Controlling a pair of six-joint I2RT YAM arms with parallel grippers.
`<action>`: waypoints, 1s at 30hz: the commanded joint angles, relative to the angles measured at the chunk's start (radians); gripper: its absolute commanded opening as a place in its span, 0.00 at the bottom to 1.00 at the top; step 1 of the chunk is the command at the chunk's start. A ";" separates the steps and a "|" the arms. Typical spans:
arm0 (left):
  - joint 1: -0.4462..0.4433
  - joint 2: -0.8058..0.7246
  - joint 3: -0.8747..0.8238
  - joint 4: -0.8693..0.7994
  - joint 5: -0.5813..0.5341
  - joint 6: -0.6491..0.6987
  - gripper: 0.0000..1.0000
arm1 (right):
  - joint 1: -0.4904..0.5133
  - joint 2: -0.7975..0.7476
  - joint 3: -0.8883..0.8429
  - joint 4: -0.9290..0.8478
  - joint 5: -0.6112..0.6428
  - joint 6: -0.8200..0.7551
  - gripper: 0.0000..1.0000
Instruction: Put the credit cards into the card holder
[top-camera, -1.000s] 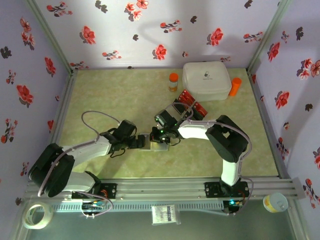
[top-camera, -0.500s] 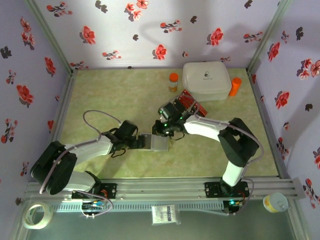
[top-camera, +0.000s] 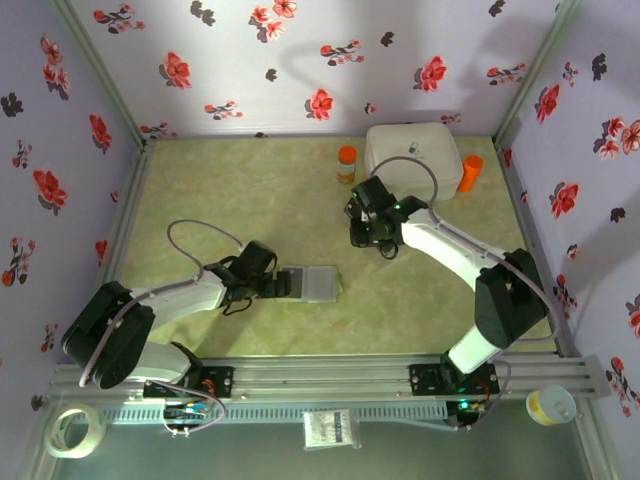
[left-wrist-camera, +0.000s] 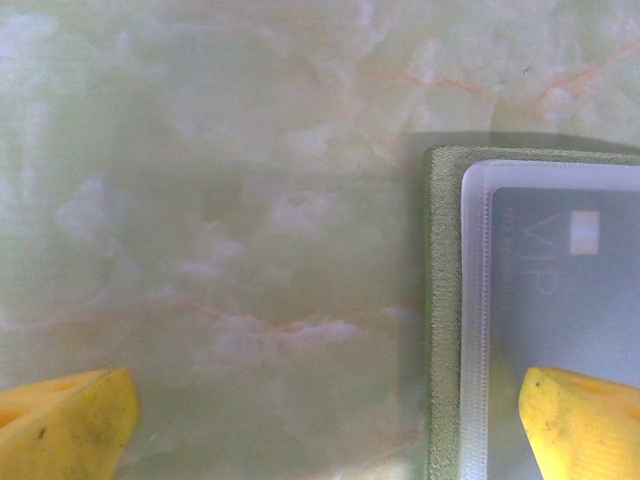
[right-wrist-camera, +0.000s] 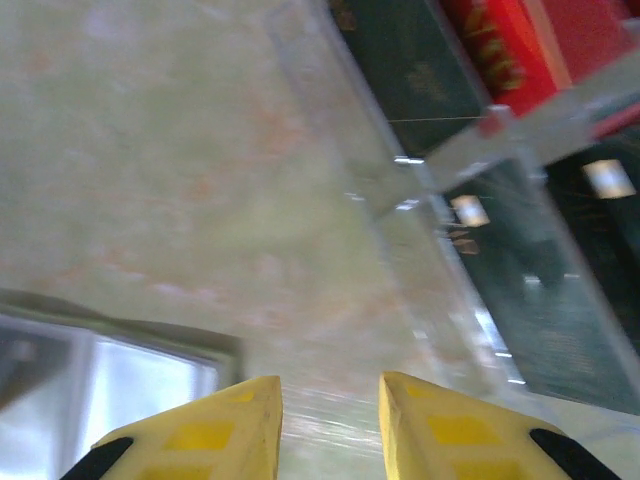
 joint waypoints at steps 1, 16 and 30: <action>-0.001 0.041 -0.012 -0.026 -0.004 0.009 1.00 | -0.007 0.021 0.058 -0.140 0.191 -0.130 0.32; -0.007 0.047 -0.014 -0.021 -0.004 0.002 1.00 | -0.038 0.140 0.136 -0.176 0.329 -0.209 0.31; -0.012 0.053 -0.014 -0.013 -0.004 -0.001 1.00 | -0.049 0.214 0.121 -0.140 0.286 -0.210 0.27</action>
